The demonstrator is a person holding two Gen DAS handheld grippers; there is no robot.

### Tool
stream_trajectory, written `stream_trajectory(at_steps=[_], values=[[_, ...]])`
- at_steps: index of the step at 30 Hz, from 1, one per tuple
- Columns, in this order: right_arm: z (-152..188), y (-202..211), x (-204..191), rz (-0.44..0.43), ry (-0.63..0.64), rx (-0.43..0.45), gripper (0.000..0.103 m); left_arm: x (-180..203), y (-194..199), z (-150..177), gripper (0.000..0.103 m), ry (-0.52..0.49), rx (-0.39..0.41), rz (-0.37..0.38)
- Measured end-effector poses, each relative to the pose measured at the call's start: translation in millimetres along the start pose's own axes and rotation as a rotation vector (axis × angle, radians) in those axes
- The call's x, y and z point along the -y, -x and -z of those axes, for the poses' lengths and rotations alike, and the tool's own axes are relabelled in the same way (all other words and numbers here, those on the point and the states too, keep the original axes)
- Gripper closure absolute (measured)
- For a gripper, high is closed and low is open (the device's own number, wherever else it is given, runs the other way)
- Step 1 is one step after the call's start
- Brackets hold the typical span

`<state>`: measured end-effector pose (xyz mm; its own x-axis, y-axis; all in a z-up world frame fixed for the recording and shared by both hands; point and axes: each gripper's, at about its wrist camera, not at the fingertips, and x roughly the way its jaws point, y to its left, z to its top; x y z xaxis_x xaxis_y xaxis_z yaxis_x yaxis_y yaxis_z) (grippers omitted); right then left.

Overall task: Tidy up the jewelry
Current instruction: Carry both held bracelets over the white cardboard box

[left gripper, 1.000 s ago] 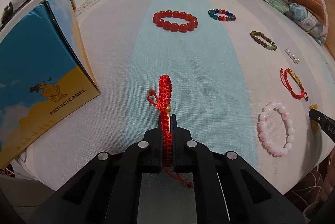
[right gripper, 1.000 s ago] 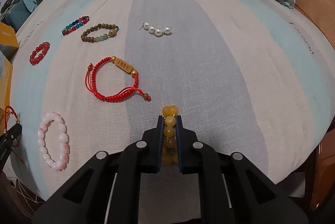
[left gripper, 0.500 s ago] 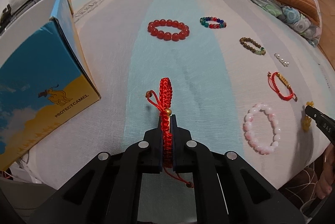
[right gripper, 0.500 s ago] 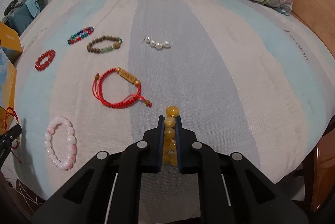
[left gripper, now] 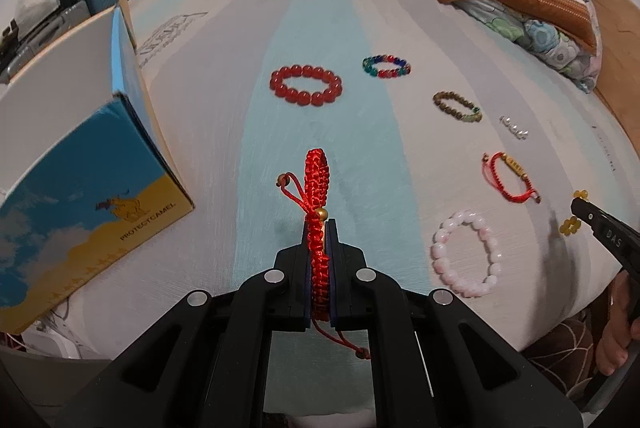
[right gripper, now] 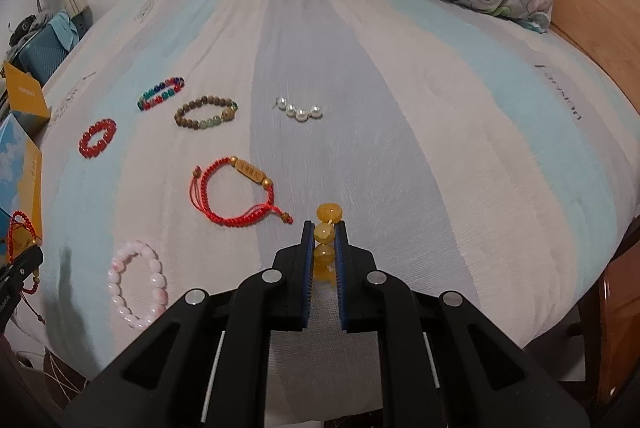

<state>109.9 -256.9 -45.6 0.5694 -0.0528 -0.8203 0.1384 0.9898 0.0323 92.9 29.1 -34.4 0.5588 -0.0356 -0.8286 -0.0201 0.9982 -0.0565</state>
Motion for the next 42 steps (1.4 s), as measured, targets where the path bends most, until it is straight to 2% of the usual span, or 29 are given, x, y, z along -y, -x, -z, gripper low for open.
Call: stream_trajectory(at_steps=[15, 24, 33, 42], values=[[-27.4, 28.5, -27.5, -0.026, 0.027, 0.060, 0.094, 4.3, 19.1, -33.9, 0.098, -0.021, 0.047, 0.006], [-56.3, 43.3, -64.1, -0.055, 0.083, 0.087, 0.094, -1.6, 40.4, -64.7, 0.098, -0.017, 0.085, -0.009], [-74.0, 65.4, -123.7, -0.121, 0.149, 0.123, 0.094, -27.6, 66.5, -79.1, 0.098, 0.015, 0.121, -0.048], [-76.6, 87.4, -201.0, -0.197, 0.246, 0.151, 0.094, -84.0, 96.6, -73.5, 0.098, 0.082, 0.160, -0.108]])
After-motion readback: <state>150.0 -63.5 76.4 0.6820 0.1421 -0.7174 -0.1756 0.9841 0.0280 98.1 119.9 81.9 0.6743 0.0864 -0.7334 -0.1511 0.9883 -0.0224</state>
